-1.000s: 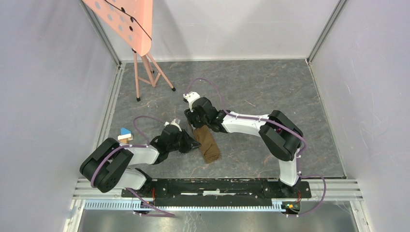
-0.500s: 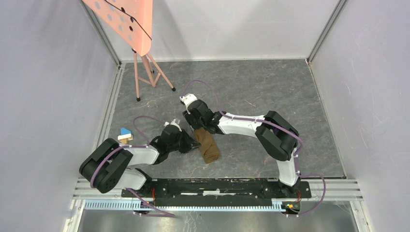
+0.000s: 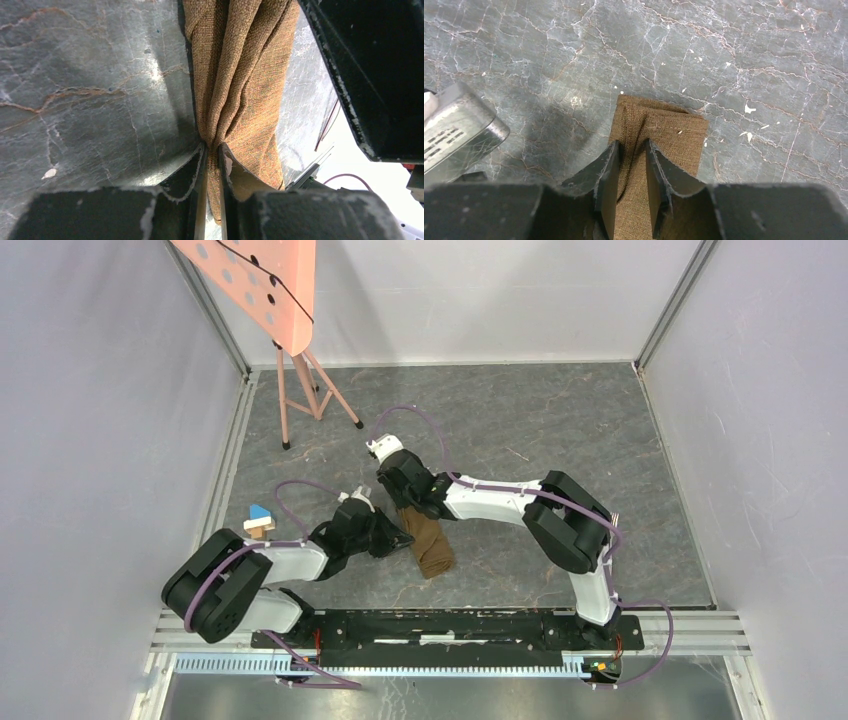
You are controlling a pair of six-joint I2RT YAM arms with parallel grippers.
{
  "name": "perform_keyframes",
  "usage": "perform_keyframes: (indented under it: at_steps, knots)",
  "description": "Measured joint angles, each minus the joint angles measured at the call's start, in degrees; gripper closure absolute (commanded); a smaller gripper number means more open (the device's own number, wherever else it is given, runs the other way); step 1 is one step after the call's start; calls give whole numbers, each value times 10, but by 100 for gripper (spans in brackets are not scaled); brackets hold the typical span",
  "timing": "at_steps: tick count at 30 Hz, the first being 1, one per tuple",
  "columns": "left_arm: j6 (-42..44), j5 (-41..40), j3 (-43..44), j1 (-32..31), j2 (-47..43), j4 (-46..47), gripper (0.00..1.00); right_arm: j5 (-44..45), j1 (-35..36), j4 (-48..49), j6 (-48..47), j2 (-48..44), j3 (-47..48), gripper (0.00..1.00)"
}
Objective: Fold the napkin into a case and place the utensils inside
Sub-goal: Pick up the top corner of the smaller rectangle folded napkin from the center of the board.
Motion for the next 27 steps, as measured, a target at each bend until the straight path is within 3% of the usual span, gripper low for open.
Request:
perform_keyframes:
  at_steps: [1, 4, 5, 7, 10, 15, 19, 22, 24, 27]
  knots:
    - [0, -1, 0, 0, -1, -1, 82, 2, 0, -2, 0, 2, 3, 70]
    - [0, -4, 0, 0, -4, -5, 81, 9, 0, -3, 0, 7, 7, 97]
    - [0, -4, 0, 0, -5, -7, 79, 10, 0, -4, -1, 8, 7, 100]
    - [0, -6, 0, 0, -8, -11, 66, 11, 0, -6, 0, 9, 7, 100]
    - [0, -9, 0, 0, -22, -17, 40, 10, 0, -6, 0, 9, 7, 100]
    - [22, -30, 0, 18, -117, -91, 8, -16, -6, 7, -6, -10, -20, 100]
    - [52, -83, 9, 35, -230, -174, 8, -64, -20, 21, 5, -34, -48, 100]
    - [70, -150, 30, 37, -288, -219, 14, -105, -38, 38, 23, -42, -62, 100]
    - [90, -190, 42, 37, -300, -228, 24, -129, -49, 45, 36, -43, -69, 100]
    - [129, -229, 59, 38, -281, -231, 26, -163, -64, 52, 51, -43, -76, 100]
